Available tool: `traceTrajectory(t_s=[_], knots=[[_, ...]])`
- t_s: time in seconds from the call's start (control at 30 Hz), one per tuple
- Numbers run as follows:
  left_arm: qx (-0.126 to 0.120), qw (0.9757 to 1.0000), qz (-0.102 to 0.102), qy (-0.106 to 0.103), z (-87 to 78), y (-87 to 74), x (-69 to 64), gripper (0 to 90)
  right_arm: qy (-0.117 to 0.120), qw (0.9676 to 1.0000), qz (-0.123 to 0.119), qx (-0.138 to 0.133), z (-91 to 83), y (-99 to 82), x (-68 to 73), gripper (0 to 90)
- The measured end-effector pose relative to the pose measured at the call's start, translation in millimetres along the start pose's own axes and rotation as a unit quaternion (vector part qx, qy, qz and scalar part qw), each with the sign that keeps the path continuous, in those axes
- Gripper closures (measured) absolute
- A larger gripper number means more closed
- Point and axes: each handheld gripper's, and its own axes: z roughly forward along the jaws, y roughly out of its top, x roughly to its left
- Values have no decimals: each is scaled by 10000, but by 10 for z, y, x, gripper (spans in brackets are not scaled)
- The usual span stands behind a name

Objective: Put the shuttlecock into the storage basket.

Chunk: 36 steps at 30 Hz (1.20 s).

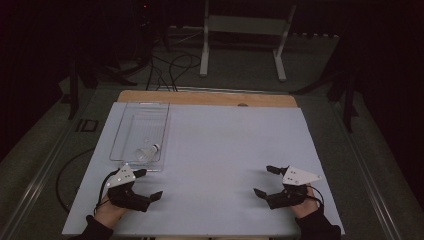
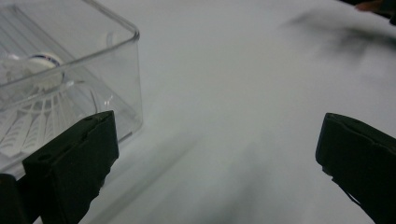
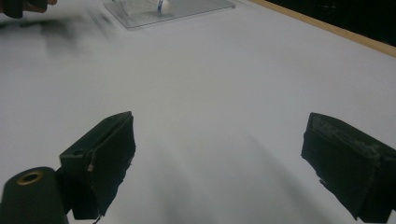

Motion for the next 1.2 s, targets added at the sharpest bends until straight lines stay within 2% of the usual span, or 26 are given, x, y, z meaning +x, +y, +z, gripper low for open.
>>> traceTrajectory(t_s=[0.33, 0.5, 0.63, 0.8, 0.97, 1.2], knots=[[-54, 9999, 112, -85, 44, -20, -36, 0, -7, 10000, 28, 32, 1, -17, -12, 95], [-139, 9998, 160, -25, 33, -23, -43, 0, 2, 10000, 37, 63, -1, -27, -13, 95], [-120, 9997, 194, 10, 36, -31, -42, 0, -87, 9998, 21, 161, -24, -34, 2, 95], [-151, 9997, 184, -17, 38, -27, -48, 0, -179, 9996, -16, 227, -44, -39, 31, 95], [-169, 9997, 172, -6, 37, -24, -60, 0, -153, 9995, -16, 278, -24, -51, 62, 95], [-176, 9997, 176, -28, 41, -22, -55, 0, -126, 9995, 37, 281, 6, -69, 36, 95]])
